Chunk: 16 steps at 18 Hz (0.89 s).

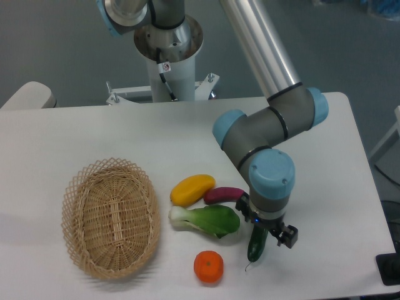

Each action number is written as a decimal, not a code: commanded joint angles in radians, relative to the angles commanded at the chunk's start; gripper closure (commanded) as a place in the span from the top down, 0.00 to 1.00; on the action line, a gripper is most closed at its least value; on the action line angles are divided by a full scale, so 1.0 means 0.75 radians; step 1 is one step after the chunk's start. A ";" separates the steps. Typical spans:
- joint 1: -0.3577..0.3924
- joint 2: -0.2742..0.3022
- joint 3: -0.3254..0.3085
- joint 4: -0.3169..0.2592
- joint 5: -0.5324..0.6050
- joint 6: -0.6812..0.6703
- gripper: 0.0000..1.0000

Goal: Pick up the cucumber from the table
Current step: 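Lower the open gripper down over the green cucumber, then close the gripper around the cucumber's middle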

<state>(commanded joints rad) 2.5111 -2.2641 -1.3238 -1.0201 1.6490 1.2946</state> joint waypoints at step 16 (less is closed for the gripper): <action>-0.004 0.014 -0.166 0.147 0.053 -0.264 1.00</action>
<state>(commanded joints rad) 2.5081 -2.2534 -1.4480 -0.9097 1.6889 1.0968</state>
